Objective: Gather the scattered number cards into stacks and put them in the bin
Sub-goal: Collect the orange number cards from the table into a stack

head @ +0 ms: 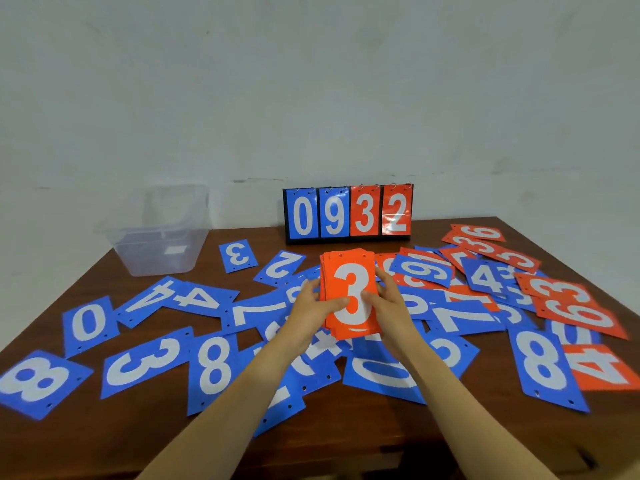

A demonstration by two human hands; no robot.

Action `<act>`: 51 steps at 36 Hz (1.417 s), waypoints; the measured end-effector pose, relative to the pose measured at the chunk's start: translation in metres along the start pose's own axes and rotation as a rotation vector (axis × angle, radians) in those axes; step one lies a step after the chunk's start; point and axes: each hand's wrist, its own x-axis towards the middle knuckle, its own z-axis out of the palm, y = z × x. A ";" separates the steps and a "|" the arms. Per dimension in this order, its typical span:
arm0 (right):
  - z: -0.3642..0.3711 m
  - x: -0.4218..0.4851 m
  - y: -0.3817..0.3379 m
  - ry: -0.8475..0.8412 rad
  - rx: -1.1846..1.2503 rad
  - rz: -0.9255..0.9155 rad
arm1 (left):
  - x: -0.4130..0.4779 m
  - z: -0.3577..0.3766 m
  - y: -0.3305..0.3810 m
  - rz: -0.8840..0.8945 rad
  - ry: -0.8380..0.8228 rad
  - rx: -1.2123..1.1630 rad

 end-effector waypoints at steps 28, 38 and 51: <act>-0.115 0.141 0.025 -0.094 -1.538 0.130 | 0.083 0.062 0.017 -0.265 0.242 -0.256; -0.076 0.089 0.032 -0.394 -1.256 -0.076 | 0.078 0.063 0.012 -0.256 0.264 -0.249; -0.142 0.204 0.003 0.019 -1.196 0.120 | 0.105 0.079 0.012 -0.267 0.193 -0.225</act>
